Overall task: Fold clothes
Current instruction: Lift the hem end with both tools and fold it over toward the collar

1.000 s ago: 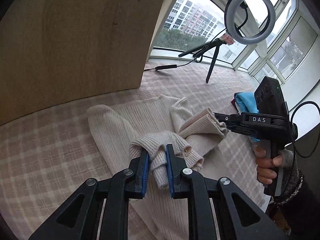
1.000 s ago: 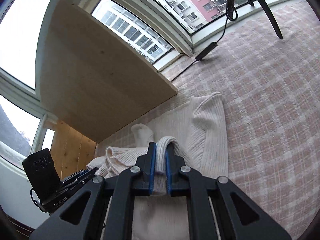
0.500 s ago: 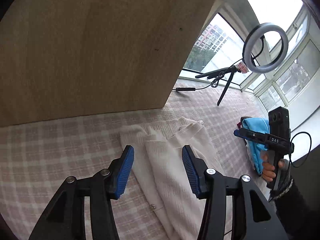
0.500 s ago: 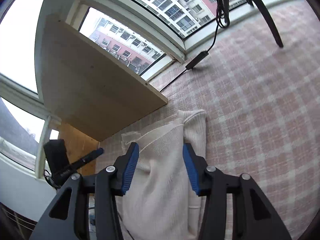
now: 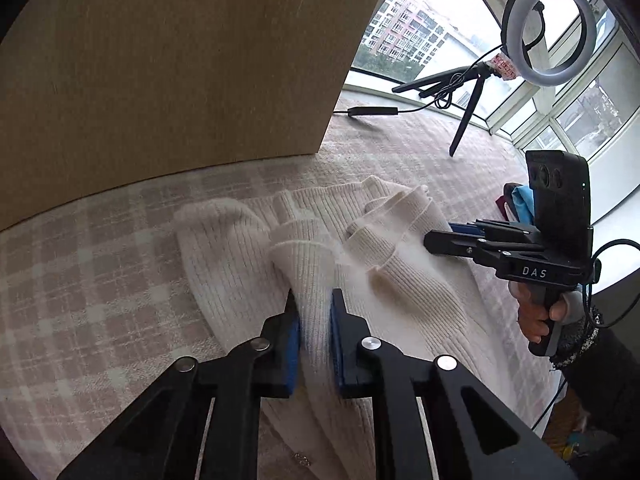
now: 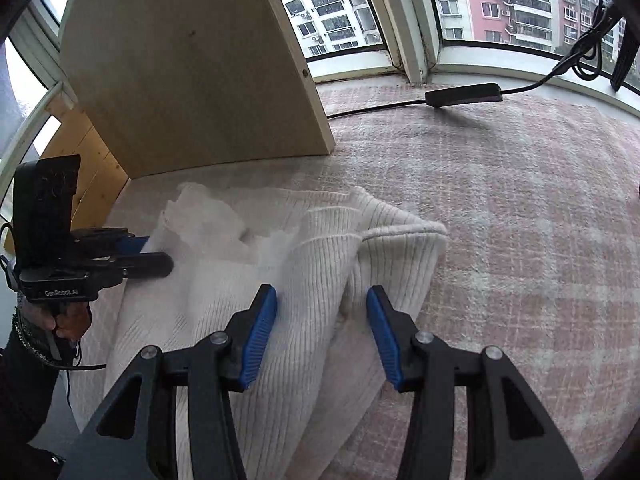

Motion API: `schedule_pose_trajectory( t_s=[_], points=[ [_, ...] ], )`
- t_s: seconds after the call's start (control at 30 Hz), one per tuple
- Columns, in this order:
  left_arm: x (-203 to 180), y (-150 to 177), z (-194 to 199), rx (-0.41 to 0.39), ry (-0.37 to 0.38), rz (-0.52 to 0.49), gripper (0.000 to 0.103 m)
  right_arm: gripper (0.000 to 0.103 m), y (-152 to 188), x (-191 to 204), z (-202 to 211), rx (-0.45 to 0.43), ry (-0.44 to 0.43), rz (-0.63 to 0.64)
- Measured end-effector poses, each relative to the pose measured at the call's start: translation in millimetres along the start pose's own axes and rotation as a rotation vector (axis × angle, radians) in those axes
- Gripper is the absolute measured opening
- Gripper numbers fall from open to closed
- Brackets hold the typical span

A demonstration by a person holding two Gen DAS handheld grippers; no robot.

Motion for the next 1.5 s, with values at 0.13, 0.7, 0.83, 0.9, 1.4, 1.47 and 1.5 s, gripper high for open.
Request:
schedule_pose_trajectory(
  t_s=[0.13, 0.7, 0.83, 0.9, 1.4, 1.47, 1.5],
  points=[
    [1.5, -3.1, 36.2, -0.084, -0.017, -0.003, 0.01, 0.007, -4.7, 13.1, 26.7, -0.09, -0.073, -0.035],
    [45.1, -23.8, 6.3, -0.052, -0.255, 0.024, 0.066, 0.054, -35.4, -4.3, 33.6, -0.073, 0.28, 0.036],
    [44.9, -34.5, -19.2, 0.005, -0.242, 0.01, 0.069, 0.073, -46.2, -3.0, 37.8, -0.088, 0.177, -0.008],
    [46.7, -38.2, -32.4, 0.03, -0.228, 0.012, 0.072, 0.074, -50.8, -14.3, 22.3, -0.045, 0.167, -0.043],
    [16.1, -40.0, 24.9, -0.073, -0.008, -0.043, 0.016, 0.021, -47.6, -5.8, 25.8, -0.079, -0.109, -0.131],
    [7.8, -41.4, 63.0, -0.125, -0.001, -0.071, 0.016, 0.02, -49.5, 16.4, 54.0, -0.118, -0.125, -0.102],
    [3.4, -42.3, 83.0, -0.152, 0.002, -0.085, 0.016, 0.019, -50.2, 29.4, 70.1, -0.139, -0.127, -0.081]
  ],
)
Point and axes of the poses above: each gripper's, at about its wrist camera, not at the fingertips, and z roughly against the way its jaws point, x to its left, y to its underside, the point moved 6 cm from there along -z, roughly the way its jaws point, and after that the axes turned 14 degrees about -y, right-handed, at the moved point
